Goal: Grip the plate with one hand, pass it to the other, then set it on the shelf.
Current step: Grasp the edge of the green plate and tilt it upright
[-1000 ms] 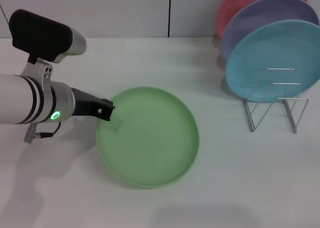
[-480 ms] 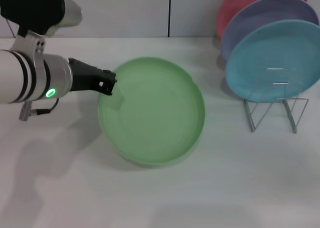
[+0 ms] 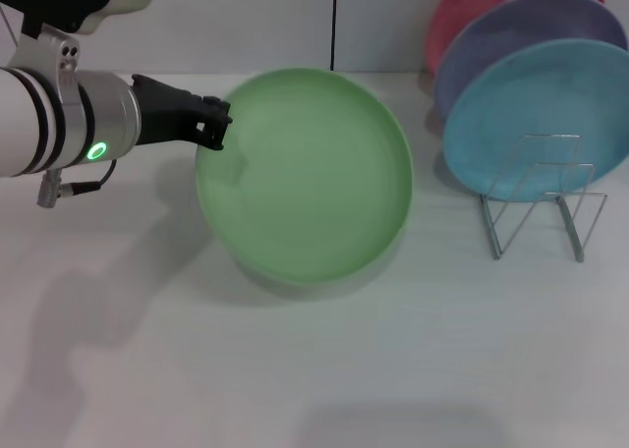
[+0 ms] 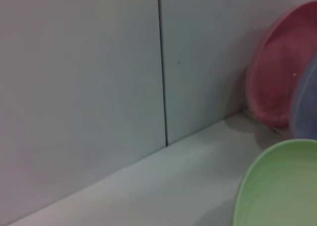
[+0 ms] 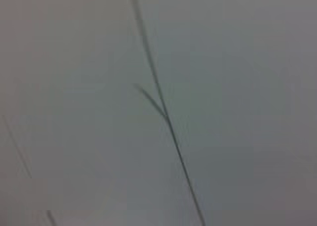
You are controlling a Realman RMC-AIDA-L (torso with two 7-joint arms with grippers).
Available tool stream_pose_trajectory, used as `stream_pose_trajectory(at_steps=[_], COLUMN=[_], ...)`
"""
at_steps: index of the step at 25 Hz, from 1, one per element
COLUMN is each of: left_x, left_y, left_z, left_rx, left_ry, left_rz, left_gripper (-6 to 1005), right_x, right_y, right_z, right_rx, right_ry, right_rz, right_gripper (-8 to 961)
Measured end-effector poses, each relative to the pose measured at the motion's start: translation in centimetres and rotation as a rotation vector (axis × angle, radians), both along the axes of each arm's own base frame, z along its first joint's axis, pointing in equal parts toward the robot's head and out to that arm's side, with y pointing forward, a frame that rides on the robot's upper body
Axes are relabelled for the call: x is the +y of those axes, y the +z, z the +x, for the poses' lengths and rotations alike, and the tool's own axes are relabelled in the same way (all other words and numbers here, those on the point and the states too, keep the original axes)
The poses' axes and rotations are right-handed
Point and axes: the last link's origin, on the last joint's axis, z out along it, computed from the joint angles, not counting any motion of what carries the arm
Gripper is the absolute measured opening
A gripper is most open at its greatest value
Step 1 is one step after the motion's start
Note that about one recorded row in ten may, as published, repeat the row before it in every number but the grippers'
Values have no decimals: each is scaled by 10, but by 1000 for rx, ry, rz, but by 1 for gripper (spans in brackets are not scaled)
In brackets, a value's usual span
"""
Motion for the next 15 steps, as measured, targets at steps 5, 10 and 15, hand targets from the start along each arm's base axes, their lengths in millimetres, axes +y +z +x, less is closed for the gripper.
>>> stream_pose_trajectory(at_steps=[5,10,15], left_x=[2,5,6], left_y=[2,4,5], left_z=[3,8,14], left_rx=[-14,-19,-20], left_ry=[-19,-36,-52], left_rz=[25,36,40], left_gripper=[33,33,33], right_x=[-8,-19,-20], right_y=[-7,-20,-32], right_z=[-8,-24,-29], right_rx=[1,-69,-200], right_ry=[-80,-34,-62], right_rz=[-215,-408,-504], right_gripper=[784,784,785])
